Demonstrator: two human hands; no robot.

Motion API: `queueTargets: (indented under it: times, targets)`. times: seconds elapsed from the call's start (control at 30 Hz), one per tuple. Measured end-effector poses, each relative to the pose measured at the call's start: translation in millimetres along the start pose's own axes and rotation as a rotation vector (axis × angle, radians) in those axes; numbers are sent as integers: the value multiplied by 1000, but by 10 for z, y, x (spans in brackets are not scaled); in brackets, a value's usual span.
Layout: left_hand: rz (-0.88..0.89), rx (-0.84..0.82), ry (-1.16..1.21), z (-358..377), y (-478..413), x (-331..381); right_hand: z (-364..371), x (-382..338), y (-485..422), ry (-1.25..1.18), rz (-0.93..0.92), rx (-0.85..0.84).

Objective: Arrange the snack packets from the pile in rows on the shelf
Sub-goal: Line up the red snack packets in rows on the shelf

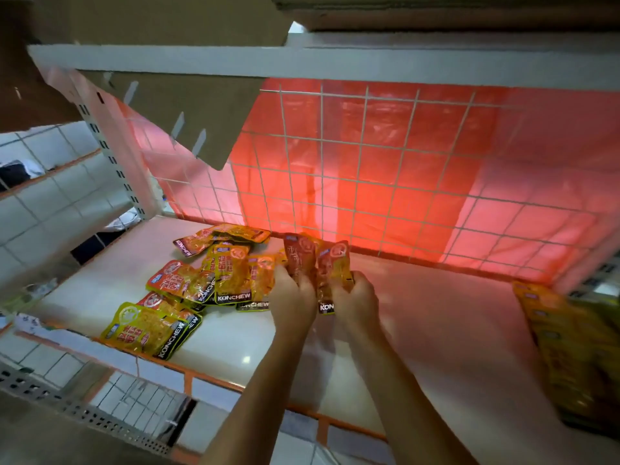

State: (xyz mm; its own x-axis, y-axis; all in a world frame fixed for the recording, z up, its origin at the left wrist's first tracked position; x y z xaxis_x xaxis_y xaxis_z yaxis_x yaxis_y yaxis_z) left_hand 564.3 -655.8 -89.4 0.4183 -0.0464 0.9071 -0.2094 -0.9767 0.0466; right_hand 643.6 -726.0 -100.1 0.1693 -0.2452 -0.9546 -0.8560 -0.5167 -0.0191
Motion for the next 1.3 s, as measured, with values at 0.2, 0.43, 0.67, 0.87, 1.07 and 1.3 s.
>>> queueTargets:
  times: [0.2,0.43,0.67,0.87,1.07,1.3]
  targets:
    - [-90,-269,254,480,394,220,-776,80,72,-106,29,162]
    - [-151,-599,382,935,1064,450,-1771,313,373,-109,37,263]
    - [-82,-742,293,1423,2036,717,-2844,602,806,-107,74,376]
    - [28,-766,210,1863,2930,913,-3846,836,1224,-112,103,499]
    - [77,-796,165,2291,3782,977,-4707,1091,1610,-77,115,512]
    - [154,-905,126,2714,4555,1147,-5457,1278,1873,-55,85,581]
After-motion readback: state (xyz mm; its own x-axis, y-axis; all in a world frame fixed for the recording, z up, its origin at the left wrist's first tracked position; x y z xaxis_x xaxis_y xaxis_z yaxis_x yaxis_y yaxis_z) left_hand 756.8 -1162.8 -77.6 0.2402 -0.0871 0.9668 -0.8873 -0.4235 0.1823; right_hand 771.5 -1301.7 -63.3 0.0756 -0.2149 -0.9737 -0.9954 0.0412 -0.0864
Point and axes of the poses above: each hand's wrist, its own y-axis away from the middle knuckle, its own z-axis out of the palm, x = y × z, the point moved 2 cm from there along -y, towards the middle knuckle, and after that the axes turned 8 degrees about -z, right-handed, at the moved point
